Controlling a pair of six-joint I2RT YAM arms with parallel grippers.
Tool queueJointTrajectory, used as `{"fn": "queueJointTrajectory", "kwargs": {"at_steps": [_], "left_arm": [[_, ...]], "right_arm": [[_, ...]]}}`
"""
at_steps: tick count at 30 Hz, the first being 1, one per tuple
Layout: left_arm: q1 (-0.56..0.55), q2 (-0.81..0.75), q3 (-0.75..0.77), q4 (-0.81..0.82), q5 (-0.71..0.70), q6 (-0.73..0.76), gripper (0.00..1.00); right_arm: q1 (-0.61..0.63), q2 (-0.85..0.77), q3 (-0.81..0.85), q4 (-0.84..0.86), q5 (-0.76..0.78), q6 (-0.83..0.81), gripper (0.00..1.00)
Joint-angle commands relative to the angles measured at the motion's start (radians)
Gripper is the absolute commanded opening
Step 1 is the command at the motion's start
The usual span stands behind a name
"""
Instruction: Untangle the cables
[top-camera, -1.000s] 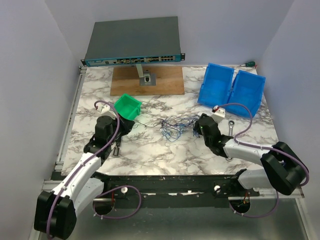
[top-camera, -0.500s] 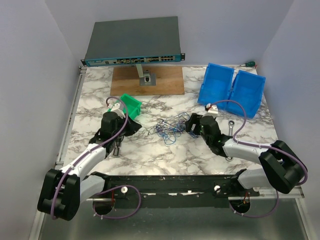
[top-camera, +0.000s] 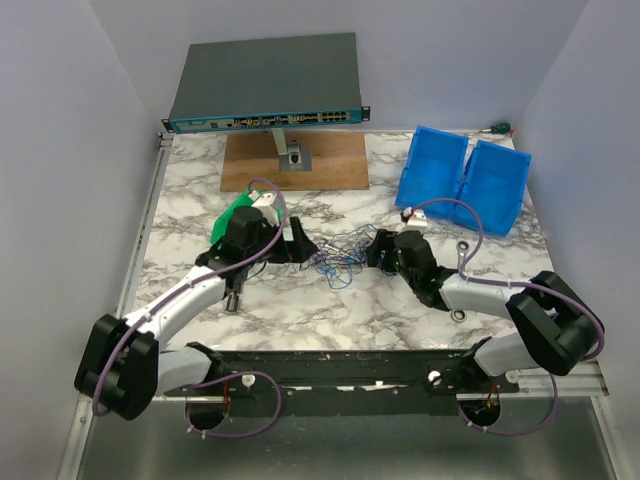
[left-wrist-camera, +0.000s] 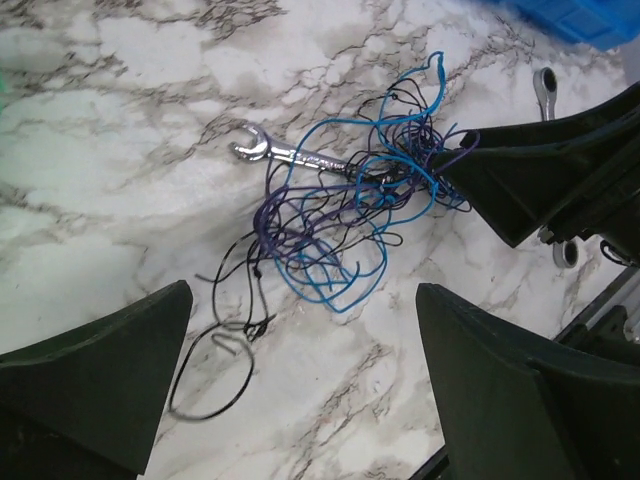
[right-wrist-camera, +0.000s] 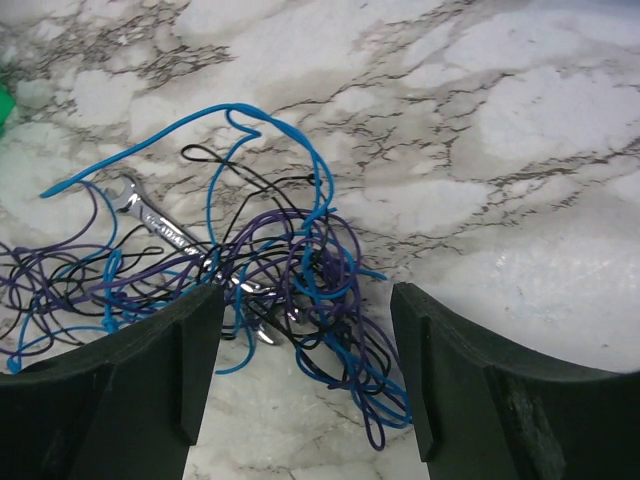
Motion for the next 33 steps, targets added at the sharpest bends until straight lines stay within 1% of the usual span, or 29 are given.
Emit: {"fn": "queueJointTrajectory", "kwargs": {"at_steps": [1, 3, 5, 8, 9, 10, 15, 18, 19, 20, 22, 24, 25, 27, 28, 29, 33], "left_arm": [[-0.121, 0.132, 0.191, -0.175, -0.15, 0.134, 0.99], [-0.164, 0.202, 0.272, -0.229, -0.185, 0.177, 0.98], [-0.187, 0.275, 0.348, -0.273, -0.18, 0.214, 0.99], [-0.193, 0.385, 0.428, -0.295, -0.102, 0.226, 0.97], [-0.194, 0.419, 0.444, -0.29, -0.071, 0.226, 0.96], [-0.197, 0.442, 0.453, -0.28, -0.051, 0.225, 0.95], [-0.204, 0.524, 0.469, -0.24, 0.025, 0.248, 0.94], [-0.204, 0.557, 0.479, -0.229, 0.058, 0.263, 0.92], [-0.203, 0.567, 0.477, -0.216, 0.079, 0.267, 0.85], [-0.204, 0.582, 0.479, -0.207, 0.108, 0.268, 0.78], [-0.2, 0.607, 0.487, -0.201, 0.143, 0.263, 0.58], [-0.193, 0.614, 0.486, -0.198, 0.167, 0.256, 0.44], [-0.189, 0.609, 0.473, -0.184, 0.17, 0.249, 0.39], [-0.175, 0.583, 0.44, -0.152, 0.171, 0.237, 0.24], [-0.162, 0.566, 0.421, -0.13, 0.175, 0.23, 0.11], [-0.153, 0.55, 0.398, -0.111, 0.177, 0.22, 0.0], [-0.084, 0.464, 0.274, 0.013, 0.187, 0.158, 0.0]], "right_arm": [[-0.001, 0.012, 0.039, -0.075, 0.127, 0.031, 0.74], [0.0, 0.01, 0.04, -0.077, 0.123, 0.033, 0.73], [-0.001, 0.004, 0.037, -0.075, 0.128, 0.034, 0.7], [-0.001, -0.001, 0.03, -0.077, 0.131, 0.031, 0.56], [-0.002, 0.002, 0.029, -0.079, 0.123, 0.031, 0.52], [-0.003, 0.01, 0.031, -0.083, 0.111, 0.031, 0.51], [-0.003, 0.088, 0.078, -0.099, 0.021, 0.022, 0.51], [-0.002, 0.123, 0.103, -0.111, -0.007, 0.019, 0.4], [-0.002, 0.121, 0.102, -0.108, -0.013, 0.017, 0.35], [-0.003, 0.115, 0.097, -0.1, -0.019, 0.013, 0.25], [-0.003, 0.086, 0.076, -0.072, -0.029, 0.004, 0.11], [-0.003, 0.048, 0.049, -0.042, -0.034, 0.002, 0.05], [-0.003, 0.033, 0.037, -0.026, -0.038, -0.001, 0.04], [-0.003, 0.009, 0.014, 0.0, -0.053, -0.003, 0.01], [-0.003, -0.003, 0.008, 0.012, -0.064, -0.004, 0.01], [-0.003, -0.011, 0.0, 0.026, -0.072, -0.005, 0.01], [-0.003, -0.062, -0.036, 0.069, -0.071, 0.0, 0.01]]}}
